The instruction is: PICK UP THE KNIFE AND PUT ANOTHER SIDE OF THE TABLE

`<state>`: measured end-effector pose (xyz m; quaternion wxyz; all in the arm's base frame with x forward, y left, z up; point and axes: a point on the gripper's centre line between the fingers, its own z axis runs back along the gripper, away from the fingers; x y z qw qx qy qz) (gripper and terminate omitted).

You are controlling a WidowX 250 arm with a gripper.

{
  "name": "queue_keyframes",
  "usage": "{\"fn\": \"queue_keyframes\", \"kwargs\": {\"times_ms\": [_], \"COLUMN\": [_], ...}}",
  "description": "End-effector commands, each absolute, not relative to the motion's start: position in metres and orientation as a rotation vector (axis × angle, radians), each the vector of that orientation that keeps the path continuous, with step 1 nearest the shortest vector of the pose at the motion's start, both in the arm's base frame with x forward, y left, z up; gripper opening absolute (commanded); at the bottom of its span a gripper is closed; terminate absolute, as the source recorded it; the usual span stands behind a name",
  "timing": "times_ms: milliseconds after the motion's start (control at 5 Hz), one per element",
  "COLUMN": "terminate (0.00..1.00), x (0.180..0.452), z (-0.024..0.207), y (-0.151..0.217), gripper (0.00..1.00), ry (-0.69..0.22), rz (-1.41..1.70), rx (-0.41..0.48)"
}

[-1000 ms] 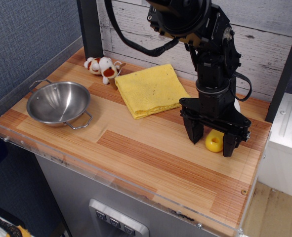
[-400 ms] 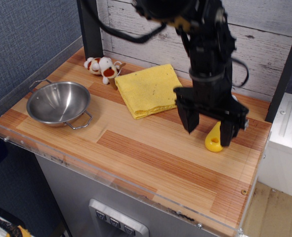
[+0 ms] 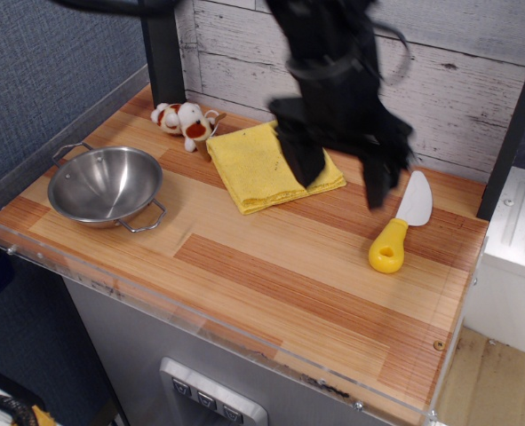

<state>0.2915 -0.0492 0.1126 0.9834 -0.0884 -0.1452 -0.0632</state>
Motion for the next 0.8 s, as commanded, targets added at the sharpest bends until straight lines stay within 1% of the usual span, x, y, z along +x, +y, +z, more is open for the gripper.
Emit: {"fn": "queue_keyframes", "kwargs": {"times_ms": [0,400,600], "terminate": [0.00,0.00,1.00], "x": [0.2719,0.2719,0.2719], "z": [0.1412,0.1412,0.1412], "y": [-0.0270,-0.0270,-0.0270], "gripper": [1.00,1.00,1.00], "ry": [-0.371,-0.371,-0.371], "rz": [-0.101,-0.101,-0.101], "rx": [-0.171,-0.171,-0.171]}}
